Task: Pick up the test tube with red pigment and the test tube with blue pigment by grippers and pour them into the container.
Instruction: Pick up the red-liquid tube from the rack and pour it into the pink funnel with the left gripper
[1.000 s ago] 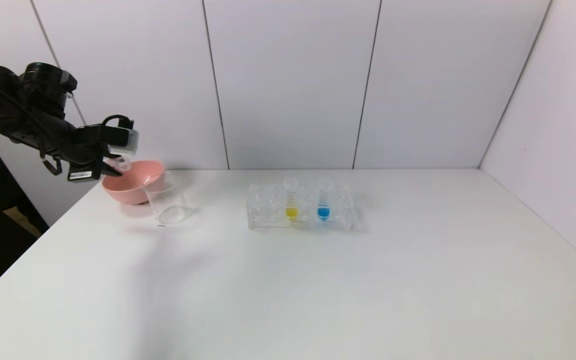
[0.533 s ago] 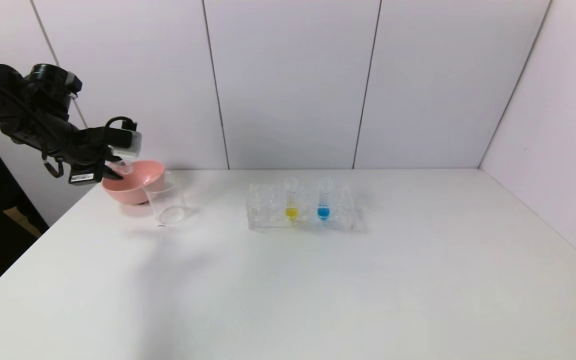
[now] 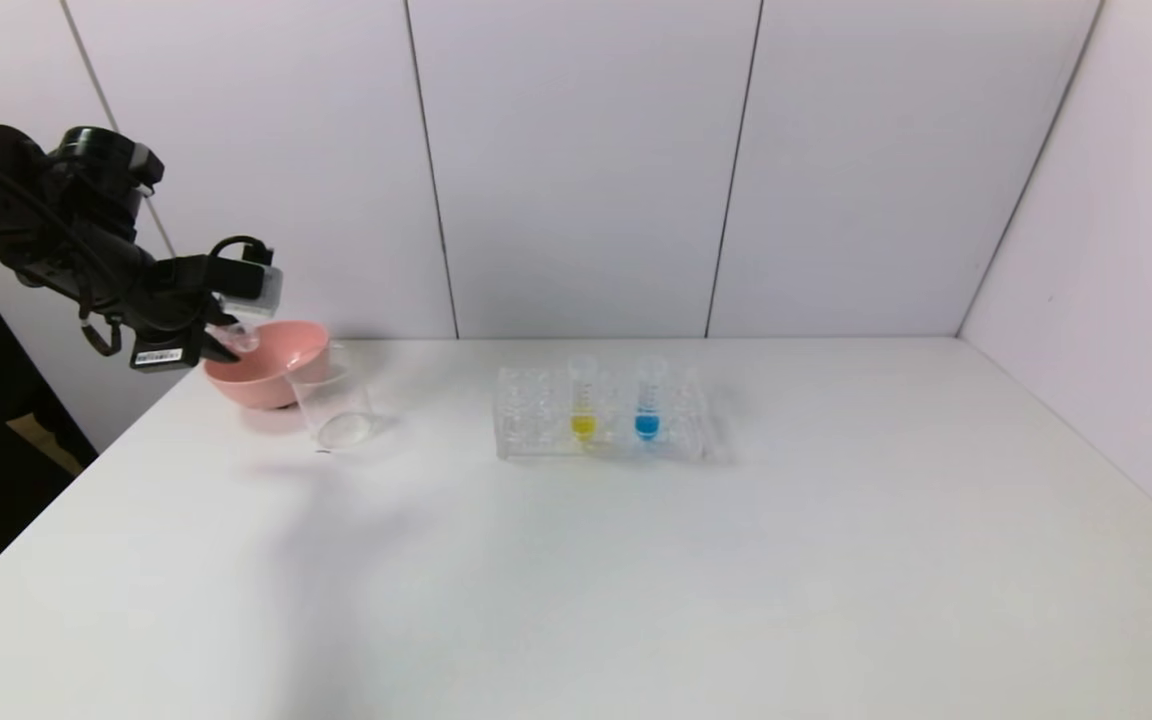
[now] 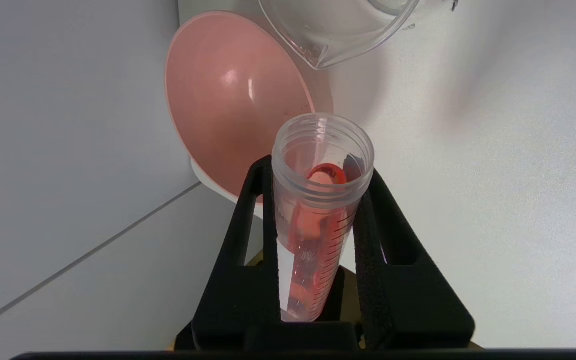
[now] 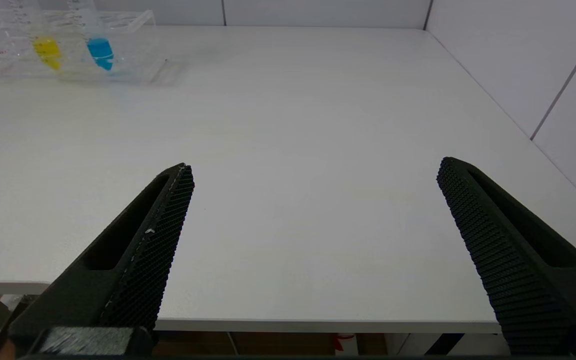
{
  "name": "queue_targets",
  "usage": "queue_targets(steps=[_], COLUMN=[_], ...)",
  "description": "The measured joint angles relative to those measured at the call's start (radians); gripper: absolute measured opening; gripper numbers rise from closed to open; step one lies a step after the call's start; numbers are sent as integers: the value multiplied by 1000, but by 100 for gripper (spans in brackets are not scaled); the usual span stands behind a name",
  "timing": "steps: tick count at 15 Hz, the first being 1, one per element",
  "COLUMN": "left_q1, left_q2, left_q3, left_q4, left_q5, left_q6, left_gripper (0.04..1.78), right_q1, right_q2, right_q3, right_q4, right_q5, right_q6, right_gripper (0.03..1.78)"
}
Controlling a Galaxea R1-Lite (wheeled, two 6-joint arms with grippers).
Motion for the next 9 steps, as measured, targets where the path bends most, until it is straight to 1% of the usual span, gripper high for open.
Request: queue_targets(steps=[6,9], left_q1=[-13,-17], left_q2=[-1,-8], left_q3=[0,1], left_q4=[17,54], left_q5=[3,15], left_q6=[-35,-67], left_gripper=[44,44], right_q1=[0,0], right_q2=[0,0], right_q3=[0,0], right_q4=[0,0], right_q5=[0,0], right_q6=[0,0], right_gripper=[177,177])
